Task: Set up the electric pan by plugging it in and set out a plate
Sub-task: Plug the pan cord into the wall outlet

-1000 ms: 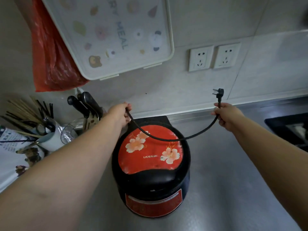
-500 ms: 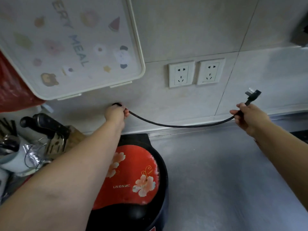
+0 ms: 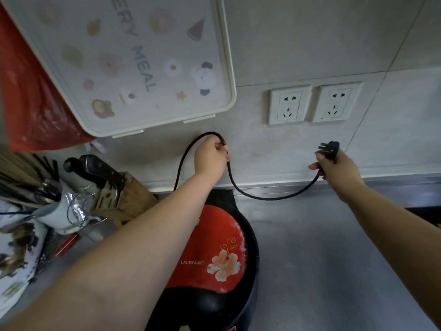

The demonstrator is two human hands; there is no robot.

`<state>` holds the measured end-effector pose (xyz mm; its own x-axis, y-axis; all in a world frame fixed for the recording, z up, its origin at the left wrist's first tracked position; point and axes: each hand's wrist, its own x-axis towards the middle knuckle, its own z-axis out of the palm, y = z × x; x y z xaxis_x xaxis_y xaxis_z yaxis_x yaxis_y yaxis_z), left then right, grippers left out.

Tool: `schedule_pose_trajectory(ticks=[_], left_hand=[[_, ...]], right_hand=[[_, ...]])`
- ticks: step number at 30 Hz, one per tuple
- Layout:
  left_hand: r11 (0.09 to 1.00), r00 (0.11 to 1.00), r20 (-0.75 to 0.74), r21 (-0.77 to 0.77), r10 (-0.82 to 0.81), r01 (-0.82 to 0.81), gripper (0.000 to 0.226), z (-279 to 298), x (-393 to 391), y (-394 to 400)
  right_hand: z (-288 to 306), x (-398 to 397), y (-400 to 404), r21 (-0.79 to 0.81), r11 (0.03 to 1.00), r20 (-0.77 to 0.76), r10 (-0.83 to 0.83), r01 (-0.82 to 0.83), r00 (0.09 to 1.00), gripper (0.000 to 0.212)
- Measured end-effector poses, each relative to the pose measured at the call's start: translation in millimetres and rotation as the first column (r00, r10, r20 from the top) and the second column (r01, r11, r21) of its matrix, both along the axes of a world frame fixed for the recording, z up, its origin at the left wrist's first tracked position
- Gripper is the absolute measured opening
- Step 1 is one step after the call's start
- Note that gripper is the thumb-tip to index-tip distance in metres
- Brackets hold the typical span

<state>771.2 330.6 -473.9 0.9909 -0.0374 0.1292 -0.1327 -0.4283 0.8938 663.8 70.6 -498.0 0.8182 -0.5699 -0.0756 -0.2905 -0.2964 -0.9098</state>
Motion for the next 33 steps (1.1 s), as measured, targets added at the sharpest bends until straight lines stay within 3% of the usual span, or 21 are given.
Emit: schedule_pose_trajectory(ticks=[3, 5, 8, 11, 14, 16, 19, 21, 23, 26, 28, 29, 31, 33], left_hand=[[0.993, 0.98, -0.174, 0.049, -0.099, 0.109, 0.012, -12.0, 2.3, -7.3], [0.94, 0.966, -0.218, 0.275, -0.143, 0.201, 0.011, -19.0, 2.8, -14.8], [0.744, 0.939, -0.264, 0.577, -0.222, 0.338, 0.027, -28.6, -3.0, -35.6], [0.551, 0.895, -0.362, 0.705, -0.262, 0.446, 0.037, -39.9, -11.0, -55.5], [0.351, 0.898, -0.387, 0.827, -0.211, 0.439, 0.027, -55.3, -12.5, -65.1], [0.25, 0.915, -0.377, 0.88, -0.146, 0.403, 0.026, -55.9, -13.3, -64.3], [0.197, 0.939, -0.331, 0.918, -0.09, 0.343, 0.031, -47.3, -7.1, -61.3], [0.222, 0.951, -0.287, 0.926, -0.112, 0.305, 0.03, -37.2, -1.8, -60.5], [0.322, 0.94, -0.3, 0.884, -0.163, 0.338, 0.025, -27.5, 7.0, -61.9], [0.619, 0.934, -0.299, 0.701, -0.195, 0.353, 0.03, -8.7, 17.3, -68.0], [0.898, 0.965, -0.181, 0.366, -0.189, 0.244, 0.034, 5.1, 18.1, -75.9], [0.968, 0.982, -0.079, 0.173, -0.171, 0.182, 0.034, 12.4, 16.1, -80.7], [0.987, 0.987, 0.053, -0.058, -0.15, 0.153, 0.032, 25.6, 7.5, -89.0], [0.978, 0.981, 0.084, -0.099, -0.173, 0.181, 0.031, 32.6, 3.1, -97.3]], right_hand=[[4.5, 4.9, 7.5, -0.01, 1.0, 0.056, 0.009, -0.009, 0.998, 0.015], [7.6, 7.8, 9.0, -0.005, 1.0, 0.044, 0.031, -0.031, 0.999, 0.017], [12.1, 9.3, 5.8, -0.063, 0.987, -0.072, 0.144, -0.148, 0.987, 0.019], [18.1, 8.7, 2.4, -0.296, 0.89, -0.308, 0.255, -0.347, 0.917, 0.019], [25.1, 9.5, -1.5, -0.413, 0.807, -0.444, 0.226, -0.422, 0.867, 0.028], [30.0, 11.7, -1.3, -0.297, 0.862, -0.432, 0.262, -0.41, 0.863, 0.026], [37.5, 20.5, 7.0, -0.115, 0.936, -0.295, 0.288, -0.334, 0.911, 0.021], [42.6, 29.3, 16.1, -0.082, 0.964, -0.169, 0.236, -0.253, 0.957, 0.019], [45.6, 38.7, 26.9, -0.034, 0.991, -0.018, 0.132, -0.133, 0.991, 0.017], [48.3, 52.7, 40.5, 0.075, 0.997, 0.125, -0.006, -0.003, 0.992, 0.014], [47.6, 61.6, 46.1, 0.045, 0.998, 0.135, -0.041, 0.036, 0.99, 0.008], [47.1, 65.8, 48.1, 0.006, 0.998, 0.131, -0.057, 0.057, 0.99, 0.006], [46.1, 70.2, 52.4, -0.059, 0.996, 0.124, -0.066, 0.073, 0.99, 0.006], [44.5, 72.7, 57.3, -0.123, 0.989, 0.122, -0.064, 0.079, 0.99, 0.009]])
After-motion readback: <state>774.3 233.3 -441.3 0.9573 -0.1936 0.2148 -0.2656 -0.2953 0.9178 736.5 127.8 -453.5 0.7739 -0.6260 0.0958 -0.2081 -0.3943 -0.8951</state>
